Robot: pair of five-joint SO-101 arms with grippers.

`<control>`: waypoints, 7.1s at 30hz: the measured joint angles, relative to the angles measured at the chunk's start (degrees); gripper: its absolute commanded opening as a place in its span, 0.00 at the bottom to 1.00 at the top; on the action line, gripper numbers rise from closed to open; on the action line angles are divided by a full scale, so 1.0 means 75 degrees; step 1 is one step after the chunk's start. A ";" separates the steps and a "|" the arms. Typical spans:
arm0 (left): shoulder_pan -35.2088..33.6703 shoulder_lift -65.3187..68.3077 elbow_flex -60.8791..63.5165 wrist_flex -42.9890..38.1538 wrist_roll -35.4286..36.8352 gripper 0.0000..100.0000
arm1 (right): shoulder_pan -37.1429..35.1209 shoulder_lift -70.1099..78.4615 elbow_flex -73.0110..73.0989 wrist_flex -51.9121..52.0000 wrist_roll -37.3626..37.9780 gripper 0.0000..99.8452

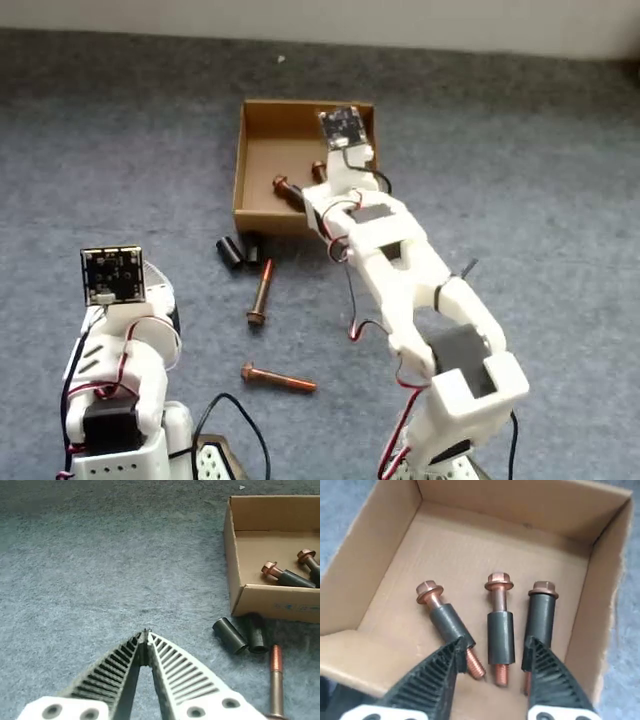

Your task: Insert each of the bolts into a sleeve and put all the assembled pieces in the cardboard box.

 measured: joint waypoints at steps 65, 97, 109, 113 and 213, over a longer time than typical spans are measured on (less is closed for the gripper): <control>-0.0375 0.0000 0.0000 0.0000 0.0000 0.01 | -0.2309 0.3821 -0.8322 0.9928 -0.1735 0.01; -0.0375 0.0000 0.0000 -0.0023 0.0000 0.01 | -0.1688 -0.0844 -0.0105 0.6306 -0.1442 0.01; -0.0375 0.0000 0.0000 -0.0023 0.0000 0.01 | -0.1395 0.0105 0.0422 0.5228 -0.0774 0.01; -0.0375 0.0000 0.0000 -0.0023 0.0000 0.01 | -0.1383 0.0117 0.0410 0.5251 -0.0703 0.07; 0.4618 1.0397 -0.2508 -0.0059 -0.2110 0.05 | 0.1032 -0.6259 0.4525 0.3282 -0.1735 0.01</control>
